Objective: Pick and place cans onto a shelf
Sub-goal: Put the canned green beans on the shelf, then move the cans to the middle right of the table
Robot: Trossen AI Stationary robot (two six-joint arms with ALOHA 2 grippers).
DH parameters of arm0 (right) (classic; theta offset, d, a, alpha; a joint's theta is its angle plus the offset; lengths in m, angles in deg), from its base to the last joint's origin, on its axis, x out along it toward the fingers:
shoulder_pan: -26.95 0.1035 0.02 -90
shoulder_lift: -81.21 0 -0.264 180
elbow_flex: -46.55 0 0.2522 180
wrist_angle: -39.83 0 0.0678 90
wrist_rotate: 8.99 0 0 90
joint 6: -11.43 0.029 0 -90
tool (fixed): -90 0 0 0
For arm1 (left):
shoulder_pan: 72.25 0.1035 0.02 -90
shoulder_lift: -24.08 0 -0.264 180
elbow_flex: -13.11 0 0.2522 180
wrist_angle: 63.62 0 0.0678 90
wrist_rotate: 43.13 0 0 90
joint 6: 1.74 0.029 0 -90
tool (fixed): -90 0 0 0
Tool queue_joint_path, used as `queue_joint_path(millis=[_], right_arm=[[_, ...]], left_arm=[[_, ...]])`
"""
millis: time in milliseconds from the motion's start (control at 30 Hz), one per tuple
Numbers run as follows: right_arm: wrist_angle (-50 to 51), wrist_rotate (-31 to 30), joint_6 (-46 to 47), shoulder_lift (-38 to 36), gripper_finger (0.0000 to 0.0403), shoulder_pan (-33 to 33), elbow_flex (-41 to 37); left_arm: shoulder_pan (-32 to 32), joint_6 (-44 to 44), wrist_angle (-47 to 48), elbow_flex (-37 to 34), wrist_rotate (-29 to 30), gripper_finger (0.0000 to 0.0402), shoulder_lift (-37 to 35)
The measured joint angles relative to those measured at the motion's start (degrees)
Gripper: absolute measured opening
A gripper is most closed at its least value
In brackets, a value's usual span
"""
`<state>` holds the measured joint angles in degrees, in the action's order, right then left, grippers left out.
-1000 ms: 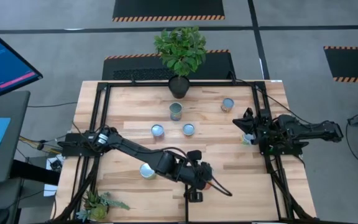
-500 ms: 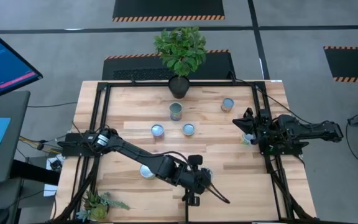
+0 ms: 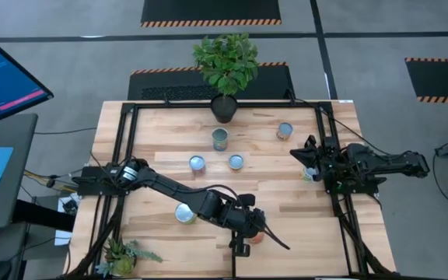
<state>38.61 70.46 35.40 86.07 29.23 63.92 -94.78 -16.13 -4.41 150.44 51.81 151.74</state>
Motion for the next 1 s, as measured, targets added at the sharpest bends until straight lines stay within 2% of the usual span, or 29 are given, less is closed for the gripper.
queue_joint_path(millis=[333, 800, 1000], right_arm=[[-0.01, 0.0, -0.07, 0.0, 0.0046, 0.0, 0.0], [-0.03, 0.02, -0.37, 0.0, 0.0046, 0.0, 0.0], [-0.8, 0.57, -0.45, -0.01, 0.0046, 0.0, 0.0]], left_arm=[[0.02, 0.24, -1.29, 0.0, -0.03, 0.0005, 0.0], [0.3, 1.15, -2.91, 0.22, 0.5, 0.0074, 0.0], [1.87, 1.42, -2.57, 5.59, 3.04, 0.0078, -0.17]])
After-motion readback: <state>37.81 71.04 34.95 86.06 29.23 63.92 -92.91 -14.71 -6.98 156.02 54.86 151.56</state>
